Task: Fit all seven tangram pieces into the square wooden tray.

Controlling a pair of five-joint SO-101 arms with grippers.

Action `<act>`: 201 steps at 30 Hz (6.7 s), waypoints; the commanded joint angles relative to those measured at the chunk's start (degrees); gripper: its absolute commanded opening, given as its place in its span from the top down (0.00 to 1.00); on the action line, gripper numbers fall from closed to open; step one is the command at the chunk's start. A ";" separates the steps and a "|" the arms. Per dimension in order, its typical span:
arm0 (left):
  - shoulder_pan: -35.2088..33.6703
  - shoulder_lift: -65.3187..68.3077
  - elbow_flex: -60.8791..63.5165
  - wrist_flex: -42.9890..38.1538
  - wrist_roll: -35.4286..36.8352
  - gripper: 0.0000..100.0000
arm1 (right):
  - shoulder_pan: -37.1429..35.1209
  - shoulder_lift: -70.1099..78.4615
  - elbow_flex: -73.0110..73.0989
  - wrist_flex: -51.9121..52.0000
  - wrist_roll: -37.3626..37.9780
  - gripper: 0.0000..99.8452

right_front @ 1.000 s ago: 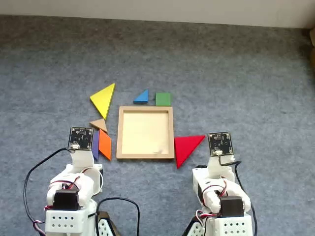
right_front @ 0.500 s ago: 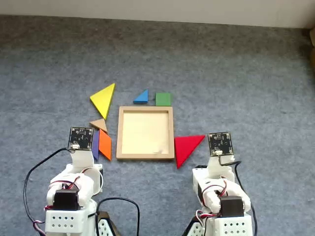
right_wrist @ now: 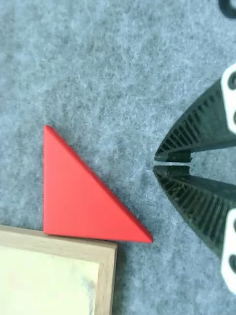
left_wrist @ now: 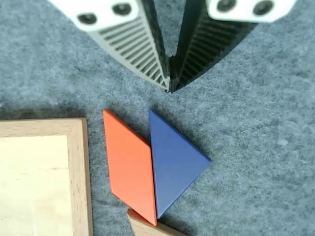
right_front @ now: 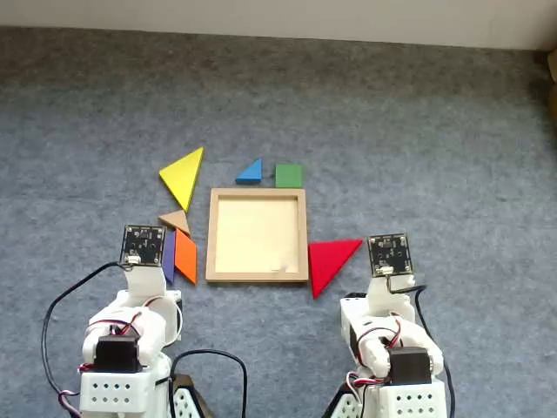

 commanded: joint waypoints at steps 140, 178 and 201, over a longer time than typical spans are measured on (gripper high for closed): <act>-0.84 -0.75 1.10 0.26 -0.35 0.99 | -18.59 116.70 -77.85 -9.89 -34.46 0.74; -0.84 -0.75 1.10 0.26 -0.35 0.99 | -3.82 111.34 -80.75 9.45 -1.49 0.74; -0.84 -0.75 1.10 0.26 -0.35 0.99 | -9.19 98.07 -56.75 -7.43 -4.66 0.61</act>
